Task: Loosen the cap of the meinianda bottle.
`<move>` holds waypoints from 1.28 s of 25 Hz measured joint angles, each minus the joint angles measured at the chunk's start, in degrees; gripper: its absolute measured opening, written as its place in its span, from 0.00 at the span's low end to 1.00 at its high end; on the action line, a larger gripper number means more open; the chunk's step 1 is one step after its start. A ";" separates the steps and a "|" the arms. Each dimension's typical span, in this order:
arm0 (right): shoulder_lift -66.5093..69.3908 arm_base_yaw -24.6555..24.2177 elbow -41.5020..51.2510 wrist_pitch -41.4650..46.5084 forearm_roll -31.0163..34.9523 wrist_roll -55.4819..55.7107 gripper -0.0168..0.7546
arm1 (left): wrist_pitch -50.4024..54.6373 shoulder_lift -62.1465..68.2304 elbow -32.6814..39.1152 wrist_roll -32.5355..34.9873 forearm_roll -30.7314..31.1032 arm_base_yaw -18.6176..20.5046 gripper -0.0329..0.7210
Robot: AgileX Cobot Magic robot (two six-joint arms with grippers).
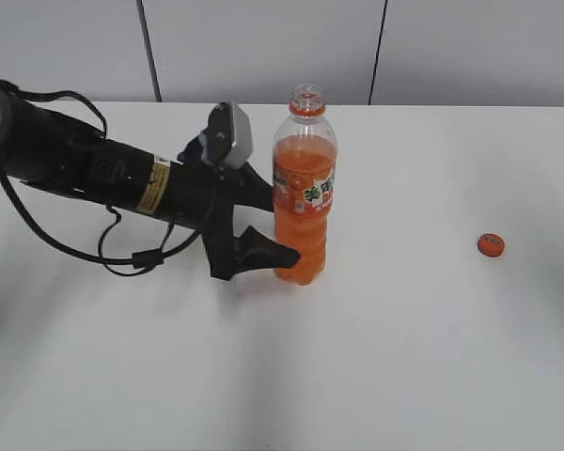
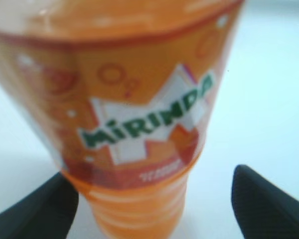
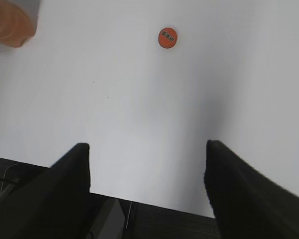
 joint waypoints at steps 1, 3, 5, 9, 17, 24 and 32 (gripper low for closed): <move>0.00 0.00 0.00 0.00 0.00 0.08 0.71 | 0.00 -0.65 0.00 -1.42 2.09 0.73 0.80; 0.00 0.00 0.00 0.00 -0.08 0.08 0.71 | 0.00 -1.78 0.00 -3.96 5.39 2.29 0.79; 0.00 0.00 0.00 0.00 -0.07 0.13 0.71 | 0.00 -3.18 0.00 -6.71 8.70 4.19 0.78; 0.00 0.00 0.00 0.00 -0.10 0.13 0.71 | 0.00 -7.26 0.00 -10.05 14.40 7.73 0.78; -2.86 0.00 0.00 0.05 -2.43 0.14 0.71 | 17.41 -18.58 0.05 -15.68 15.48 10.98 0.78; -8.41 0.00 0.00 0.09 -6.73 0.14 0.71 | 55.23 -25.01 0.05 -16.38 3.62 11.11 0.78; -13.91 0.00 0.00 0.11 -9.20 0.19 0.71 | 79.92 -29.01 0.05 28.02 -52.99 11.44 0.78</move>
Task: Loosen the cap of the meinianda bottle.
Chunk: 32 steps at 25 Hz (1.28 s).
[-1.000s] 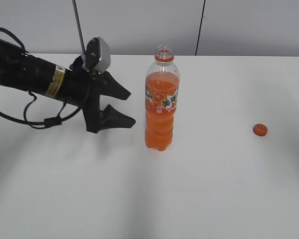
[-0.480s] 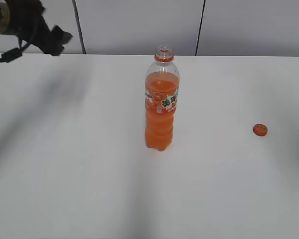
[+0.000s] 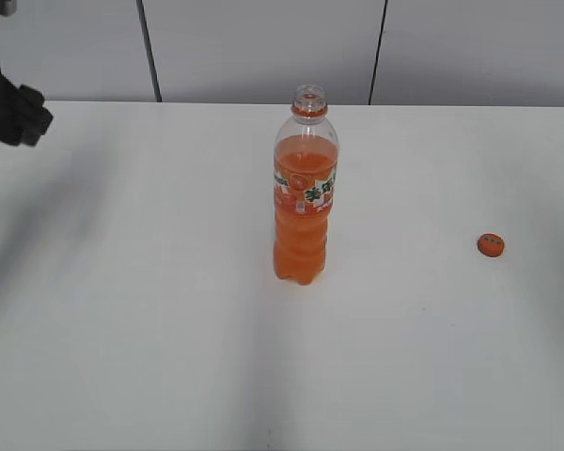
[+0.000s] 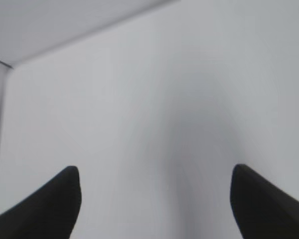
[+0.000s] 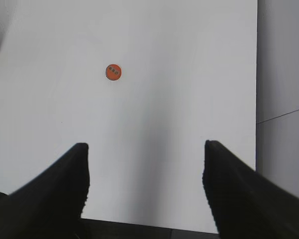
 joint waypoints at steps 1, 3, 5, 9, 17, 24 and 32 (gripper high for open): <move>-0.54 0.00 0.00 0.00 0.00 0.07 0.71 | 3.01 -0.38 0.00 5.86 -7.46 0.00 0.78; -3.26 0.00 0.28 0.00 0.19 0.77 0.71 | 10.29 -1.09 0.01 12.24 -17.78 0.00 0.78; -5.13 0.00 1.22 0.00 0.48 1.23 0.71 | 16.32 -1.66 0.06 15.84 -24.71 0.00 0.78; -8.36 0.00 6.24 0.00 0.55 1.33 0.71 | 22.84 -4.16 1.40 18.39 -29.10 -0.06 0.78; -14.59 0.00 18.48 -0.19 1.23 1.35 0.71 | 25.78 -18.17 9.67 19.05 -29.54 -0.06 0.78; -21.62 0.00 27.26 -3.33 3.32 1.72 0.71 | 22.39 -33.98 15.38 19.05 -30.59 -0.06 0.78; -28.23 0.00 35.72 -4.08 3.62 1.72 0.71 | 23.08 -53.45 24.56 19.05 -32.17 -0.06 0.78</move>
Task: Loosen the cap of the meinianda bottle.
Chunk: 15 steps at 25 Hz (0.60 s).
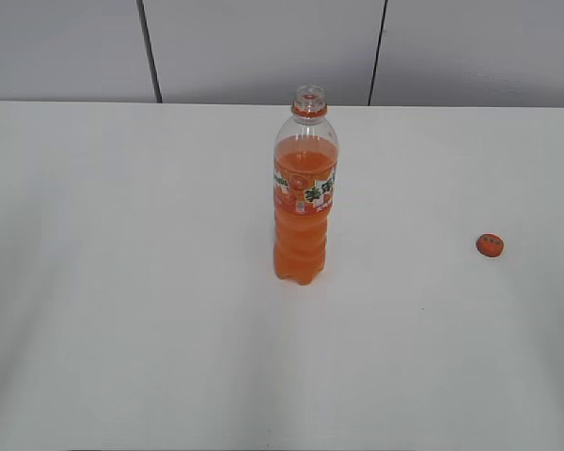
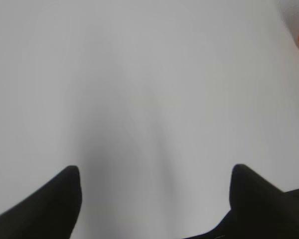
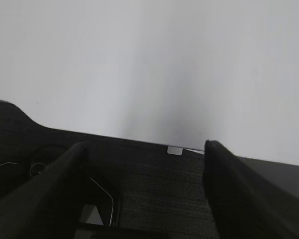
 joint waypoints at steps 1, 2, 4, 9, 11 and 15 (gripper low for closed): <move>-0.76 0.00 0.78 0.00 0.22 0.00 0.71 | 0.39 -2.27 1.30 0.00 0.00 0.00 0.78; -1.39 0.00 1.65 0.00 0.31 0.00 0.71 | 0.92 -4.64 2.38 0.00 -0.07 0.00 0.78; -2.84 0.00 3.01 -0.05 0.37 0.05 0.71 | 1.66 -9.14 4.90 0.00 -0.22 0.00 0.78; -6.06 0.00 3.43 -0.99 0.43 0.05 0.71 | 3.77 -19.50 8.78 0.00 -0.40 0.00 0.78; -7.09 0.00 3.53 -1.40 0.43 0.05 0.71 | 3.77 -22.51 8.78 0.00 -0.58 0.00 0.78; -9.45 0.00 3.60 -1.78 0.44 0.05 0.71 | 3.77 -28.89 8.83 0.00 -0.79 0.00 0.78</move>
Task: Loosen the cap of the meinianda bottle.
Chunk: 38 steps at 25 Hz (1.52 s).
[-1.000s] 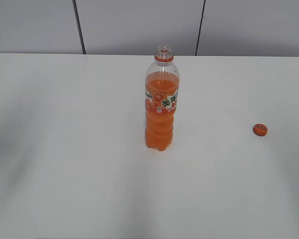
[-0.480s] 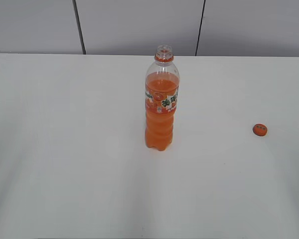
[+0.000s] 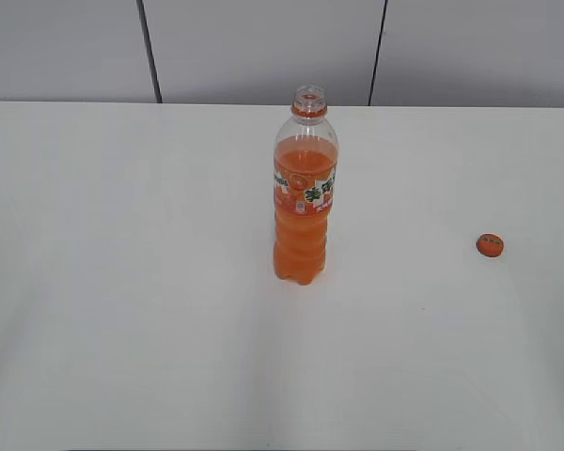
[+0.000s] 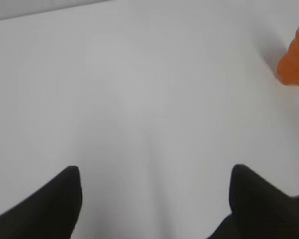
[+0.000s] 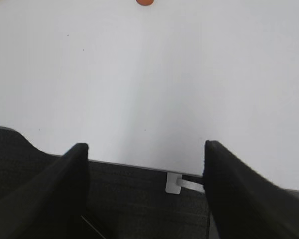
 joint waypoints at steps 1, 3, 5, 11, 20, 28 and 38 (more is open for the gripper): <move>-0.61 0.00 0.00 -0.31 0.00 0.00 0.71 | 0.00 -1.74 0.00 0.00 -0.04 0.00 0.78; -2.33 0.00 0.02 -0.80 0.00 0.00 0.71 | 0.00 -4.86 0.00 0.00 -0.07 0.00 0.78; -4.27 0.00 0.20 -0.94 0.00 0.00 0.71 | 0.04 -8.19 0.00 0.00 -0.11 0.00 0.78; -13.37 0.00 0.63 -2.28 0.08 0.00 0.71 | 0.38 -9.81 0.00 0.00 -0.14 0.00 0.78; -14.77 0.00 1.79 -4.67 -0.04 0.15 0.71 | 0.40 -10.32 0.00 0.00 -0.26 0.00 0.78; -14.77 0.00 1.79 -4.92 -0.04 0.29 0.71 | 0.40 -9.97 0.00 0.00 -0.26 0.00 0.78; -14.77 0.00 1.79 -4.92 -0.04 0.29 0.71 | 0.40 -9.97 0.00 0.00 -0.26 5.44 0.78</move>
